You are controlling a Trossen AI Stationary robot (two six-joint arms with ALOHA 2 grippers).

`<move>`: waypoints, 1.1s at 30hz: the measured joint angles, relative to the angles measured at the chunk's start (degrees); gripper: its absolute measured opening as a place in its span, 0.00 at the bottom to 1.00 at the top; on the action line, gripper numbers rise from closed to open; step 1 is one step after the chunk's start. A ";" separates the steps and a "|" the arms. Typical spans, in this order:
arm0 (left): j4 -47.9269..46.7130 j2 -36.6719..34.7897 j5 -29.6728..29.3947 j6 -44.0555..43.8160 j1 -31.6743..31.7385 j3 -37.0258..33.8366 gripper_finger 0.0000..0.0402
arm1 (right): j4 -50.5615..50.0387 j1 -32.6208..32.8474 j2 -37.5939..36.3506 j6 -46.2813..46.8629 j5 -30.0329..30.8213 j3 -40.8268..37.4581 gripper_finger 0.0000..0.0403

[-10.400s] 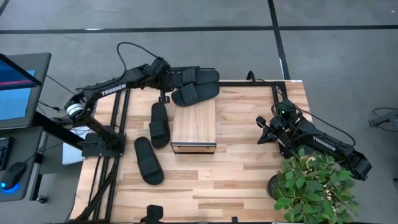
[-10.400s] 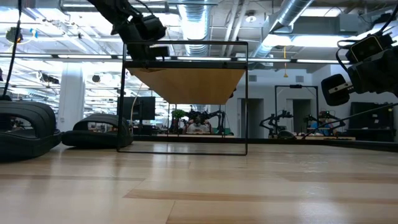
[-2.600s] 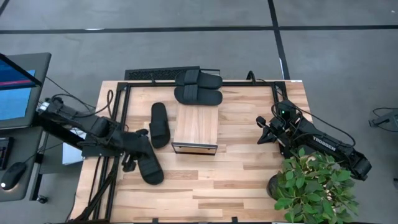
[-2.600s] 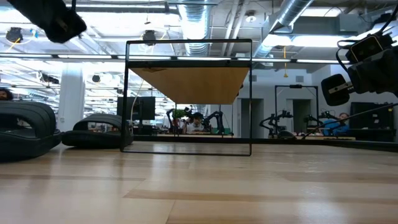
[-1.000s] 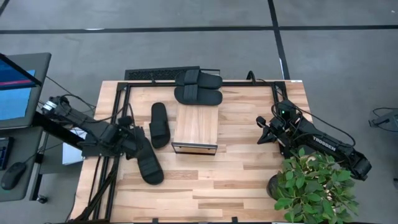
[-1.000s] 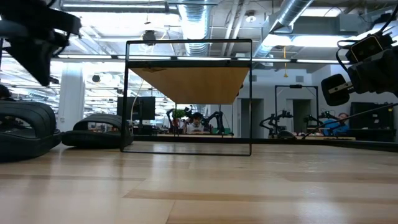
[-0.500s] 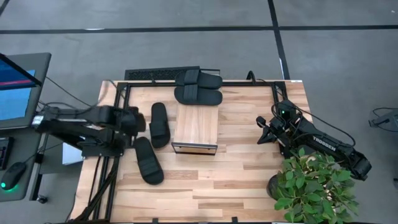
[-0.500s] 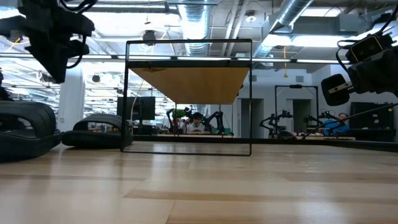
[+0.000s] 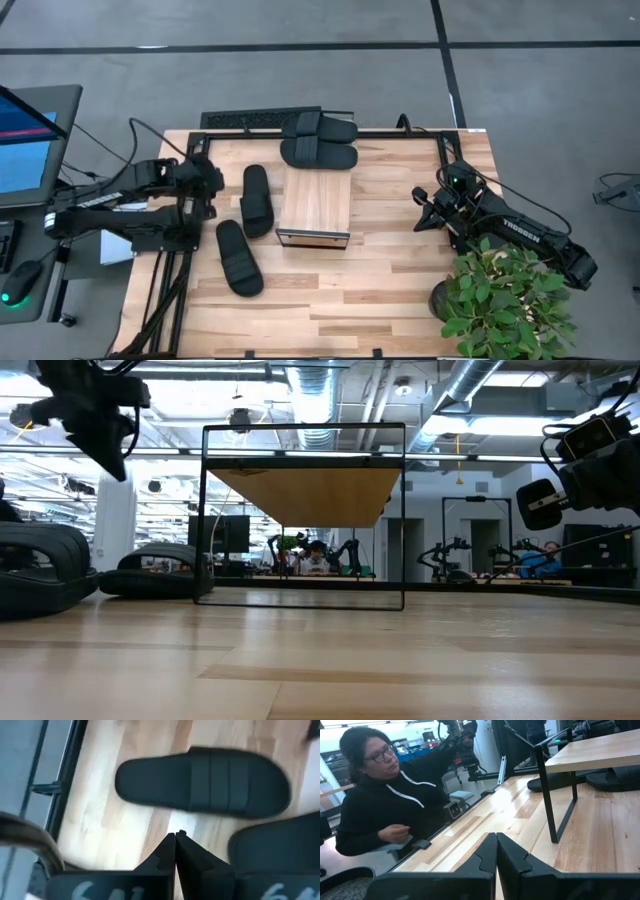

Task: Pick and place slides into the shelf
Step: Put the black slide on the shelf

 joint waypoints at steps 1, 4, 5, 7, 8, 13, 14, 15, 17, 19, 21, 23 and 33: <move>0.17 -0.06 1.24 -0.64 0.00 0.00 0.00 | 0.00 -0.02 0.00 0.00 0.00 0.00 0.00; 1.15 -0.12 8.48 -0.65 -0.04 0.00 0.00 | 0.00 0.00 0.00 0.00 0.00 0.00 0.00; 1.74 -0.06 9.01 -0.75 -0.06 0.00 0.00 | 0.00 -0.01 -0.01 -0.01 0.00 0.00 0.00; 2.17 0.69 7.58 -1.80 -0.04 0.00 0.01 | 0.00 -0.02 -0.01 0.00 0.00 0.00 0.00; 1.87 1.09 6.48 -1.92 -0.04 0.00 0.02 | 0.00 -0.01 0.00 -0.02 0.00 0.00 0.00; 1.89 2.48 2.83 -2.54 -0.04 -1.16 0.13 | 0.00 -0.01 0.00 -0.01 0.00 0.00 0.00; 2.35 2.68 2.60 -2.36 -0.04 -1.86 0.16 | 0.00 -0.01 -0.01 0.00 0.00 0.00 0.00; 2.80 2.90 2.13 -1.88 -0.04 -2.65 0.19 | 0.00 -0.01 0.00 -0.02 0.00 0.00 0.00; 3.87 3.31 1.44 -1.39 -0.03 -3.98 0.26 | 0.00 -0.02 0.00 0.00 0.00 0.00 0.00; 4.39 4.18 1.78 -0.79 0.00 -4.15 0.31 | 0.00 0.00 0.00 0.00 0.00 0.00 0.00; 4.18 4.39 5.25 0.57 0.00 -3.94 0.34 | 0.00 -0.02 -0.01 0.00 0.00 0.00 0.00; 3.79 4.83 9.63 2.20 0.00 -3.89 0.35 | 0.00 -0.02 0.00 0.00 0.00 0.00 0.00; 2.07 9.52 15.64 3.87 2.48 -3.58 0.34 | 0.00 0.00 0.00 0.00 0.00 0.00 0.00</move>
